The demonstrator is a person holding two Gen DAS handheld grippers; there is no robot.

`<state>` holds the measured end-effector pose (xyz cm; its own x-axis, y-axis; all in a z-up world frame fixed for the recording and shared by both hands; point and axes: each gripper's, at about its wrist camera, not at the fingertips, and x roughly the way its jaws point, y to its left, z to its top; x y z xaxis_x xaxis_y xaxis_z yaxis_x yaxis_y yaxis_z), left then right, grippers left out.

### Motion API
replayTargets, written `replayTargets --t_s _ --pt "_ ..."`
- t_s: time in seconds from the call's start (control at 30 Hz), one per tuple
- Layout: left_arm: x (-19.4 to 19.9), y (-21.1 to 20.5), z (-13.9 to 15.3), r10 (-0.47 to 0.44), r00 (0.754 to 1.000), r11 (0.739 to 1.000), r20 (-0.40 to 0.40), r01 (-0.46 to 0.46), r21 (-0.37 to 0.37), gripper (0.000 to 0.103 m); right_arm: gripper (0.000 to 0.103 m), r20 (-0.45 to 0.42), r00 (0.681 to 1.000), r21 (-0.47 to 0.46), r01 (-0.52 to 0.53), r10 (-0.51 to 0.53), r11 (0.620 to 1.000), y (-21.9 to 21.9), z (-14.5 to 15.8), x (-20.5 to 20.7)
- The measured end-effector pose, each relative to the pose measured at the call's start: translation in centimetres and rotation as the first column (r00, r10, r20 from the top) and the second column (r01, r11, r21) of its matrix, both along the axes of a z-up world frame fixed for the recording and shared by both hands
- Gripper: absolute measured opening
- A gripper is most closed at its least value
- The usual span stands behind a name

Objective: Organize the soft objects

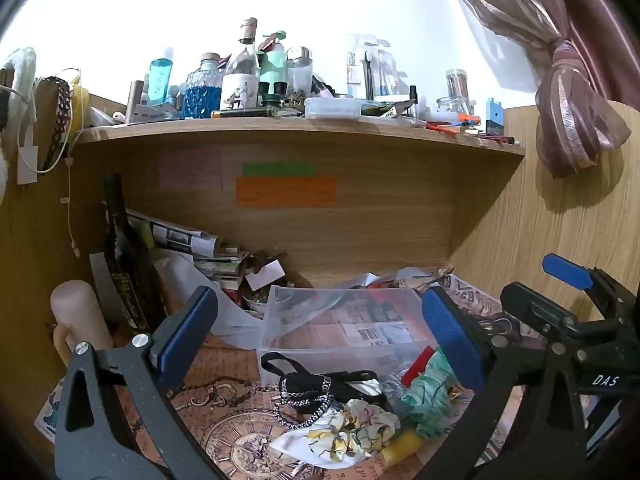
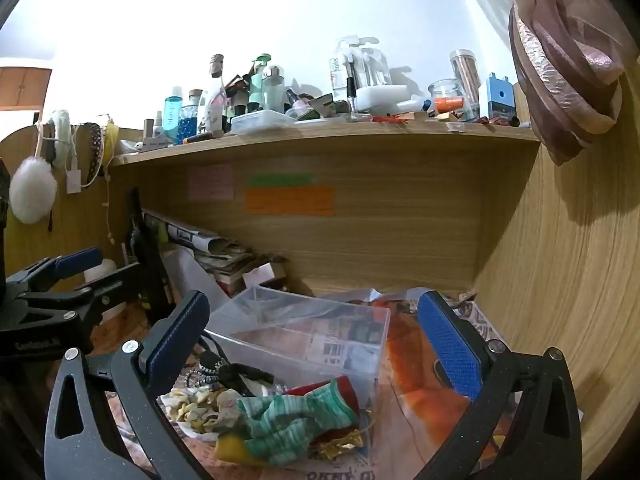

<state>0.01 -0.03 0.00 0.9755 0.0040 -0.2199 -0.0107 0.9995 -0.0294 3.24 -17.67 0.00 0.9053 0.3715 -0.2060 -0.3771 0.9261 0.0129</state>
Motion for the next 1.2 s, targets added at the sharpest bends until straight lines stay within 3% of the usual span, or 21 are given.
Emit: replayTargets --t_s 1.2 --pt "0.25 -0.14 -0.42 -0.007 1.000 1.000 0.020 0.006 0.016 0.103 0.103 -0.015 1.000 0.022 0.002 -0.002 1.000 -0.11 -0.24 0.31"
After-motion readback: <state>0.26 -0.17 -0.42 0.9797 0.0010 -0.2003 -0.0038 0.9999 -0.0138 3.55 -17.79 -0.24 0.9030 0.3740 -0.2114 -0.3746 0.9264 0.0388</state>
